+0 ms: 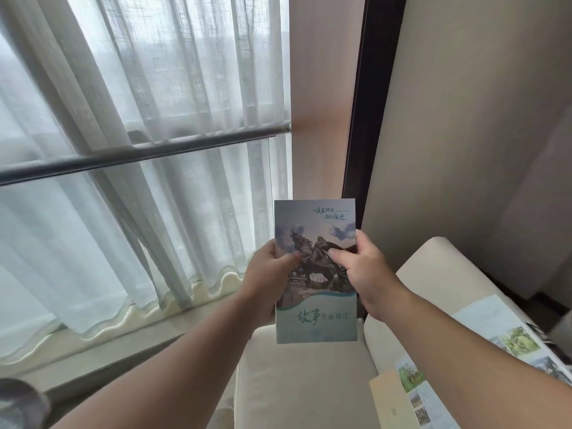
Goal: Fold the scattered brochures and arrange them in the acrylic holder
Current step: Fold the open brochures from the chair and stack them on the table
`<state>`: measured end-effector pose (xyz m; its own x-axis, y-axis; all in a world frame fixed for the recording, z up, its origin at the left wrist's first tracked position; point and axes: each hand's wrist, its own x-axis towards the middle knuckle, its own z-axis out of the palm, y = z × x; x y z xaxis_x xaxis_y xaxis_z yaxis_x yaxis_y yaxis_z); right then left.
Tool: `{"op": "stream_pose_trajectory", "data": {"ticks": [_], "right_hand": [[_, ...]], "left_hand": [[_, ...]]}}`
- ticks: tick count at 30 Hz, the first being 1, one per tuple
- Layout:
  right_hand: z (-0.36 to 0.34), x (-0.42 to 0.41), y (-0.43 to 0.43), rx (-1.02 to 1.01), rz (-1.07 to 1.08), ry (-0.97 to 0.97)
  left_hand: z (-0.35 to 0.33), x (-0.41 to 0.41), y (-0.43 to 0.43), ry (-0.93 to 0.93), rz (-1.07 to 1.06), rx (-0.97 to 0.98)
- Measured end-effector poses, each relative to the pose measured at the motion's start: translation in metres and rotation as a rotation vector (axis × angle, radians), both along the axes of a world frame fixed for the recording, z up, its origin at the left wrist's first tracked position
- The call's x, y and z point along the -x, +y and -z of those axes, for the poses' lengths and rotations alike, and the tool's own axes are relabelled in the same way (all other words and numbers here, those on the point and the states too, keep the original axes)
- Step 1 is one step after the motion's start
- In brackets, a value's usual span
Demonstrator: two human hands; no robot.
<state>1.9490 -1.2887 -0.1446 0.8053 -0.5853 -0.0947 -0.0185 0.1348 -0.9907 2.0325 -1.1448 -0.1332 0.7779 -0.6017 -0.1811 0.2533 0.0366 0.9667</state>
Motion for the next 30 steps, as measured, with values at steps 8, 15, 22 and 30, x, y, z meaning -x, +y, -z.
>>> {"op": "stream_pose_trajectory", "data": {"ticks": [8, 15, 22, 30], "right_hand": [[0.01, -0.031, 0.051, -0.103, -0.118, 0.073], [0.014, -0.074, 0.194, -0.076, -0.253, 0.142], [0.043, -0.113, 0.42, 0.066, -0.433, 0.246], [0.071, -0.144, 0.616, 0.261, -0.646, 0.328]], "left_hand": [[0.014, -0.007, 0.066, -0.067, -0.141, -0.053], [0.031, -0.016, 0.23, -0.318, -0.252, -0.279], [0.062, -0.015, 0.458, -0.358, -0.438, -0.478], [0.09, -0.018, 0.652, -0.263, -0.606, -0.681]]}}
